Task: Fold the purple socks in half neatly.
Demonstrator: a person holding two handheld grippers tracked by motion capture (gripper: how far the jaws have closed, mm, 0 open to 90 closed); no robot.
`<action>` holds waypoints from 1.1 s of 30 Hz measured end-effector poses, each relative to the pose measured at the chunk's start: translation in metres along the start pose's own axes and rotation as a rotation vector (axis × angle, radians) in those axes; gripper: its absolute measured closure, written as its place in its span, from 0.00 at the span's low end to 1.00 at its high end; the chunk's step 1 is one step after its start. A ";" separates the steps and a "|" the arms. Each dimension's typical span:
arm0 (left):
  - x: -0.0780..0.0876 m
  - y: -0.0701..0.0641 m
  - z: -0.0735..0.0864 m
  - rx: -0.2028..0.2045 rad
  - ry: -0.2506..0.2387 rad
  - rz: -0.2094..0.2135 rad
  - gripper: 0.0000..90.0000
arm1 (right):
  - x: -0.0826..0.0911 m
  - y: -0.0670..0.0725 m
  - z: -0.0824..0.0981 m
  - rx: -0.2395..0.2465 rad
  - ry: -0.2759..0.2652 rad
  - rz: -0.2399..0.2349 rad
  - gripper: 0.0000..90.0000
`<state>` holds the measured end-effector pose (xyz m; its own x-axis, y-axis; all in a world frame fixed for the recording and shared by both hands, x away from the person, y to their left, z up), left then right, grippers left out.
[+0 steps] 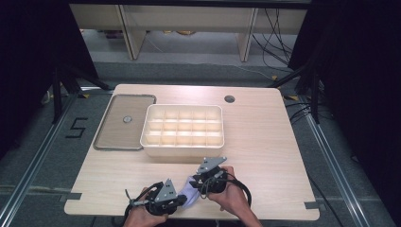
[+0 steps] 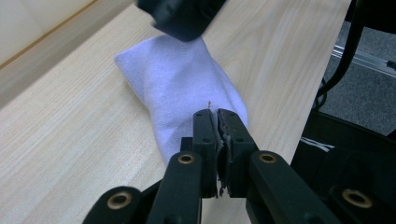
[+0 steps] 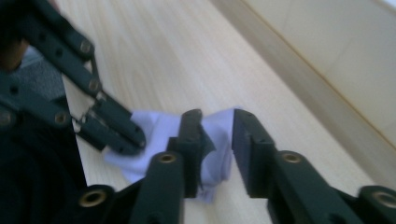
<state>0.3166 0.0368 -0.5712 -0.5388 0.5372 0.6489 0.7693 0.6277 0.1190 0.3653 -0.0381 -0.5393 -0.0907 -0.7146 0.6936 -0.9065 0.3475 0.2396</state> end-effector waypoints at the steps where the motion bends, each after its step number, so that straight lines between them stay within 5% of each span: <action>1: 0.000 0.001 0.001 0.000 0.011 -0.017 0.95 | 0.000 -0.001 0.000 -0.009 0.017 -0.008 0.73; 5: 0.000 0.001 0.001 -0.008 0.010 -0.016 0.95 | -0.009 -0.001 0.005 -0.100 0.057 -0.055 0.62; 8: 0.000 -0.001 0.001 -0.007 0.010 -0.006 0.95 | -0.019 -0.004 0.014 -0.099 0.117 -0.079 0.59; 15: 0.002 0.000 0.002 -0.041 0.002 -0.007 0.94 | -0.028 -0.005 0.021 -0.123 0.155 -0.093 0.60; 18: 0.003 -0.002 0.002 -0.008 0.002 -0.009 0.93 | -0.028 -0.005 0.023 -0.133 0.149 -0.117 0.63; 19: 0.003 0.002 0.003 -0.048 0.004 -0.022 0.92 | -0.029 -0.005 0.023 -0.143 0.145 -0.123 0.64; 21: 0.007 0.001 0.004 -0.010 0.001 -0.017 0.88 | -0.030 -0.006 0.023 -0.147 0.133 -0.133 0.65; 22: 0.008 0.001 0.004 -0.001 -0.008 -0.003 0.86 | -0.029 -0.003 0.024 -0.198 0.137 -0.135 0.66; 25: 0.016 0.005 0.004 0.069 -0.027 0.015 0.75 | -0.030 -0.005 0.024 -0.186 0.121 -0.155 0.69; 26: 0.021 0.011 0.007 0.032 -0.015 0.013 0.71 | -0.030 -0.005 0.024 -0.188 0.117 -0.163 0.70; 27: 0.024 0.014 0.008 0.080 -0.020 0.009 0.67 | -0.030 -0.005 0.025 -0.201 0.117 -0.170 0.71; 28: 0.028 0.021 0.010 0.076 -0.026 -0.005 0.64 | -0.029 -0.005 0.025 -0.213 0.118 -0.181 0.72; 29: 0.032 0.024 0.013 0.131 -0.025 -0.009 0.62 | -0.030 -0.006 0.025 -0.213 0.117 -0.182 0.73; 33: 0.049 0.045 0.031 0.187 -0.018 -0.040 0.55 | -0.030 -0.004 0.024 -0.203 0.113 -0.192 0.77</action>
<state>0.3138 0.1085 -0.5573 -0.5747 0.5192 0.6326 0.6712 0.7413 0.0014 0.3620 -0.0329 -0.5776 0.1315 -0.7106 0.6912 -0.8006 0.3351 0.4968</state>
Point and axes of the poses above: each handheld gripper's, and its own axes: x roughly backward along the jaws, z roughly out of its underside, y roughly to its left, the point moved 10 cm from there along -x, roughly forward along the jaws, and after that the axes turned 13 degrees about -z, right-handed, at the moved point
